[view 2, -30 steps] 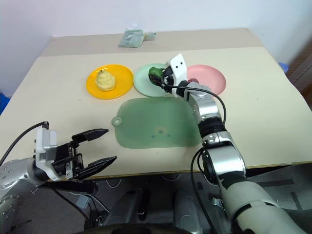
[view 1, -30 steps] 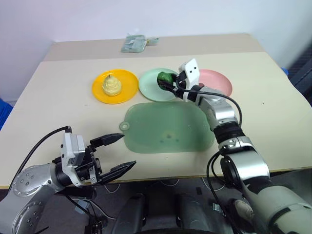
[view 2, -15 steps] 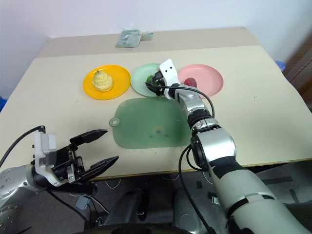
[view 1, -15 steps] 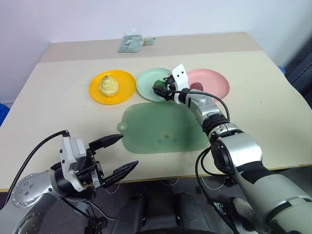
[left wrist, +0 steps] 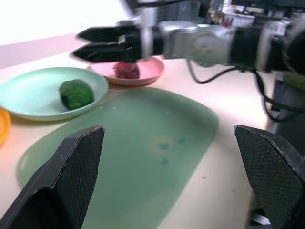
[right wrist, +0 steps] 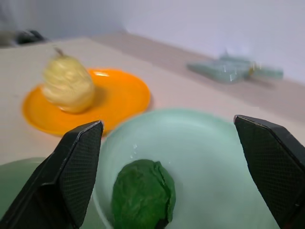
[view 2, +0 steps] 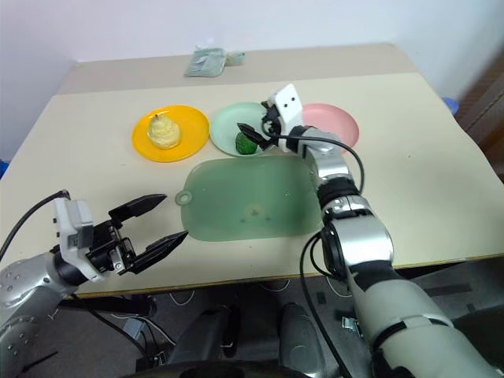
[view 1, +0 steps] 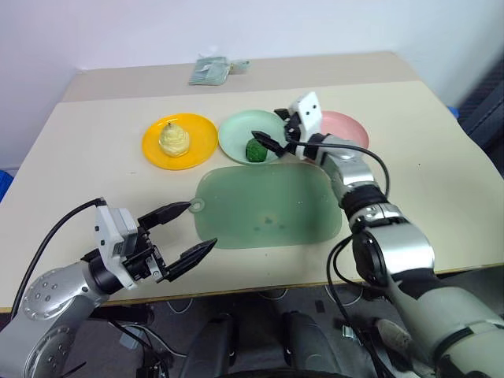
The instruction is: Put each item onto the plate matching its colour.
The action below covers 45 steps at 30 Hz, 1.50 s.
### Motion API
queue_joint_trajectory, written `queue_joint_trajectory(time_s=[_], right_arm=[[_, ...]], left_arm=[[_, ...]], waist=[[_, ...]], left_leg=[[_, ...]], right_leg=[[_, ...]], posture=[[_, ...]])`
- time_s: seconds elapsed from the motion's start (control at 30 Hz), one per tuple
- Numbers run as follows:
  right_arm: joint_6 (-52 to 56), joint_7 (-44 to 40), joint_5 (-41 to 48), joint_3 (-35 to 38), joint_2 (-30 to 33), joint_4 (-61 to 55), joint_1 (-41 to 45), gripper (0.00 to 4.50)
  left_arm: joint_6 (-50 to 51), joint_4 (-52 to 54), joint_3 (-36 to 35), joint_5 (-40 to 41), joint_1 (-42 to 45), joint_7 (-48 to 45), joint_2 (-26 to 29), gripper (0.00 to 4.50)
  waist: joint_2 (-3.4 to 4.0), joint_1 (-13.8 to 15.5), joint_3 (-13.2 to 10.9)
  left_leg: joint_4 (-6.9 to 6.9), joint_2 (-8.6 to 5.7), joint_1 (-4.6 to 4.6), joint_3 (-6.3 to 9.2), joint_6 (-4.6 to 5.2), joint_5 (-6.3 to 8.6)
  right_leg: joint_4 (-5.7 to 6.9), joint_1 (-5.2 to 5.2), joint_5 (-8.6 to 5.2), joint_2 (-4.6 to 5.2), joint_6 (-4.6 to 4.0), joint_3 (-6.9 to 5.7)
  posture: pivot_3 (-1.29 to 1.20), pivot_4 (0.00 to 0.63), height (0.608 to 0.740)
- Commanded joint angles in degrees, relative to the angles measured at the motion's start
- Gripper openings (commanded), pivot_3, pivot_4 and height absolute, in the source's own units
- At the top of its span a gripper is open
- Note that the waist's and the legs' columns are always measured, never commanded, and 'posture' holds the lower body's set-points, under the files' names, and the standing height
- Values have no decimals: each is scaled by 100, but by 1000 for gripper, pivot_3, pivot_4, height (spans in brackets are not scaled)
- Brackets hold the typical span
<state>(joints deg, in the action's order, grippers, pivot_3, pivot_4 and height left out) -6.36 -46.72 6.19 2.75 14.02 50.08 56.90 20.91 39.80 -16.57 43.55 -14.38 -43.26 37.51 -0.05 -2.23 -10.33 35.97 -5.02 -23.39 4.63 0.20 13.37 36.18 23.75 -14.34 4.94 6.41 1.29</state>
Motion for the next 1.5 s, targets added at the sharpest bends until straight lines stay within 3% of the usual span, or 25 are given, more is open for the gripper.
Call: queue_joint_trajectory(time_s=[0.03,0.13,0.27,0.57,0.7,0.97,1.17,1.5], right_arm=[[1206,-62,467,-16,256,-2506,-987,4461],[2366,162,766,48,598,-4638,-2146,4461],[3577,680,1132,392,940,-6406,-3084,4461],[5090,1238,1862,1238,1597,-8869,-4903,4461],[4781,974,1925,1585,1913,-9026,-5699,4461],[2995,98,1816,2128,2016,-8295,-6854,4461],[2379,-39,1798,2175,2051,-7902,-7017,4461],[2262,-279,2007,2308,2280,-7721,-7150,4461]], left_arm=[[-68,-73,9,-14,168,-80,15,4500],[-74,-188,30,-1,285,-170,24,4500],[-75,-258,-29,-9,293,-256,52,4500],[-591,-592,-106,-797,306,46,-221,4500],[-819,-829,-172,-992,302,78,-355,4500],[-1585,-1699,-488,-1028,376,-309,-508,4500],[-1664,-1661,-444,-1079,325,-371,-430,4500],[-1616,-1269,-381,-1348,69,-56,-463,4500]], waist=[[0,28,0],[2,108,0],[3,141,0],[-2,208,3],[-4,271,4],[-11,299,8],[-12,299,8],[-13,301,9]], left_leg=[[-1,0,-1,3,0,0],[-1,1,-5,3,0,0],[3,2,-5,1,0,0],[8,3,-5,1,3,3],[15,4,-3,1,5,3],[22,6,5,1,7,4],[22,7,5,1,8,4],[21,8,4,1,8,5]], right_leg=[[1,0,0,4,-1,0],[3,7,-1,8,-1,2],[2,6,-1,10,-2,8],[-10,-6,-11,17,-18,6],[-13,-14,-12,17,-19,2],[-24,-33,-14,16,-19,-4],[-25,-33,-14,16,-19,-4],[-25,-33,-14,17,-19,-3]], posture=[[0,150,740],[0,150,740],[0,150,740],[0,150,740],[0,150,740],[0,150,740],[0,150,740],[0,150,740]])
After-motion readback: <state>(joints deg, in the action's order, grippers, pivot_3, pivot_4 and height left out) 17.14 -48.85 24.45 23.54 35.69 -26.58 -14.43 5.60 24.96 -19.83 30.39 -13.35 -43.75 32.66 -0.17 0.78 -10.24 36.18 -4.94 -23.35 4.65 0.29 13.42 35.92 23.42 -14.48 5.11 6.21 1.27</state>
